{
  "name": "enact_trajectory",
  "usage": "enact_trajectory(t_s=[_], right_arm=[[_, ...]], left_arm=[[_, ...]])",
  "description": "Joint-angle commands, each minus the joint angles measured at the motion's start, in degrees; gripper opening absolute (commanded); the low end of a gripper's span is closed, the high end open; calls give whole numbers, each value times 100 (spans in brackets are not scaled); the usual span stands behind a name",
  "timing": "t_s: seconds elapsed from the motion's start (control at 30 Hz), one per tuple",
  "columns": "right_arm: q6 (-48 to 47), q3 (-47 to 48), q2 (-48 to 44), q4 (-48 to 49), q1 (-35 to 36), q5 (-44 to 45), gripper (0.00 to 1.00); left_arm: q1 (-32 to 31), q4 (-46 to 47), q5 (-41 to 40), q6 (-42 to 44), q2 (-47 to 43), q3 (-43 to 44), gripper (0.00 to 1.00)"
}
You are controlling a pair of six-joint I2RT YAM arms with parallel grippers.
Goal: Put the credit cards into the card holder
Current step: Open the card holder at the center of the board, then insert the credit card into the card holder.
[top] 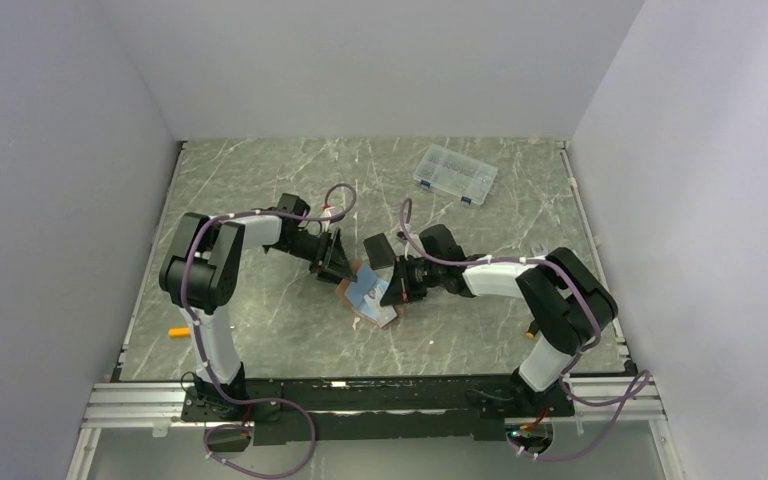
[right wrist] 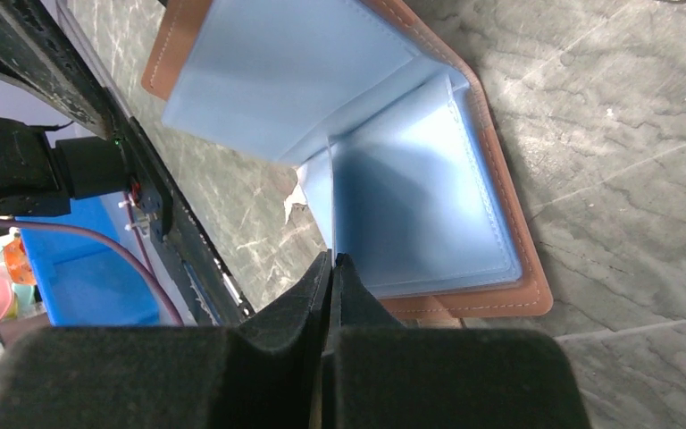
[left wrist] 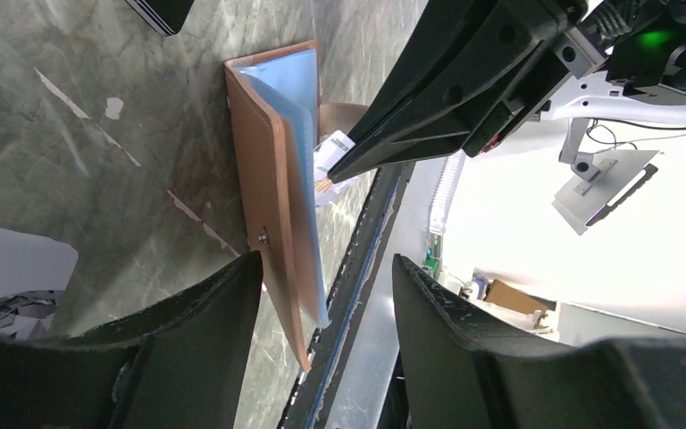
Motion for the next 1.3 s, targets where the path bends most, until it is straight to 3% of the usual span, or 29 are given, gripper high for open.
enact_trajectory(t_s=[0.0, 0.33, 0.5, 0.67, 1.27], right_arm=[[-42, 172, 117, 151, 77, -38, 0], [-56, 98, -18, 87, 101, 72, 0], [-45, 28, -62, 122, 97, 87, 0], [-60, -91, -143, 120, 93, 108, 0], [-158, -287, 0, 108, -105, 35, 0]], left_arm=[[-116, -7, 134, 251, -176, 51, 60], [-417, -340, -1226, 499, -65, 274, 46], [-373, -319, -1420, 295, 29, 316, 33], [-347, -318, -1425, 190, 81, 318, 29], [-249, -307, -803, -249, 675, 966, 38]])
